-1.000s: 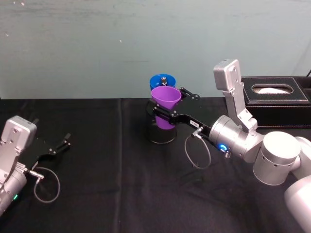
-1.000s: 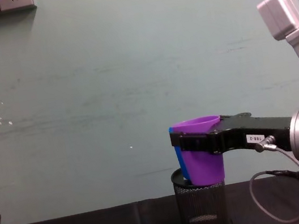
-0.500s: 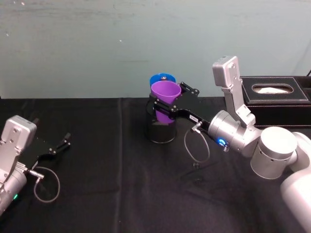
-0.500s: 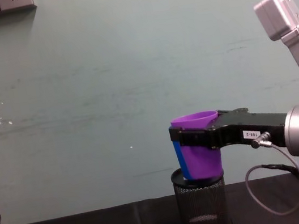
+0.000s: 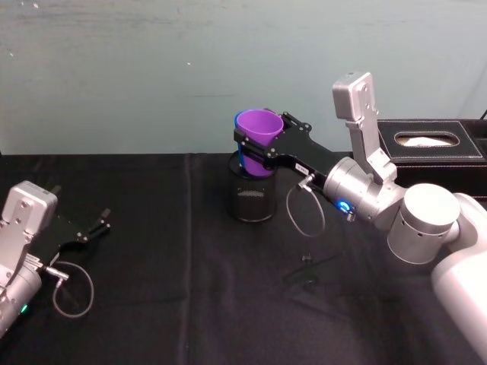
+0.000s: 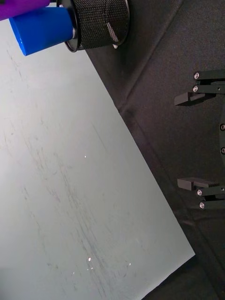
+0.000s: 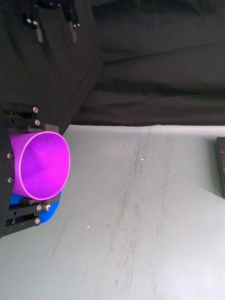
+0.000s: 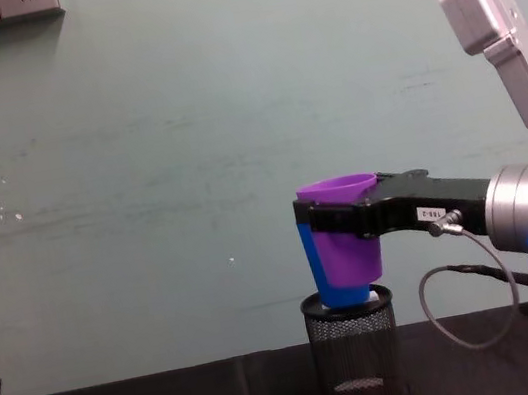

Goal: Pick up one cup with a gripper and tap it against the other cup.

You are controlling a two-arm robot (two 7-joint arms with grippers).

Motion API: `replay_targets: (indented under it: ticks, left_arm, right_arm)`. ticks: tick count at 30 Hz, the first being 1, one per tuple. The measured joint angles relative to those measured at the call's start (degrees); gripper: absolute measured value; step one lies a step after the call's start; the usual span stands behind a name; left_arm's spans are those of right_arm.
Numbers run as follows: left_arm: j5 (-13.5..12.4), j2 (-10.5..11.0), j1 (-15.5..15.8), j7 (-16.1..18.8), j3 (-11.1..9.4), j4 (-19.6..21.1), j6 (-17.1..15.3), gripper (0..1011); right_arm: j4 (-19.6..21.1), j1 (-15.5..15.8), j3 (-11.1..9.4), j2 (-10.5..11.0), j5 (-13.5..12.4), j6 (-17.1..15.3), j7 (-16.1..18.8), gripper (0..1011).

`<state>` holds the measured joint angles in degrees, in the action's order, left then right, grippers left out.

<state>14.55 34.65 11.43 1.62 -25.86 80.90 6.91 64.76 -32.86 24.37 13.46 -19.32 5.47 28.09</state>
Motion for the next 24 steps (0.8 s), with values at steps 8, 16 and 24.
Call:
replay_targets:
  ticks: [8,16,24]
  left_arm:
    - [0.0,0.0,0.0,0.0,0.0,0.0,0.0,1000]
    - [0.0,0.0,0.0,0.0,0.0,0.0,0.0,1000]
    - [0.0,0.0,0.0,0.0,0.0,0.0,0.0,1000]
  right_arm:
    - [-1.4,-1.0,-0.7,-0.9,-0.7,-0.2,0.2,741]
    - [-1.8,-1.2,-1.0,-1.4,-1.7,-1.4,0.4,741]
    - [-1.7,-1.2,-1.1,-1.5,-2.3,-2.3,0.3,741]
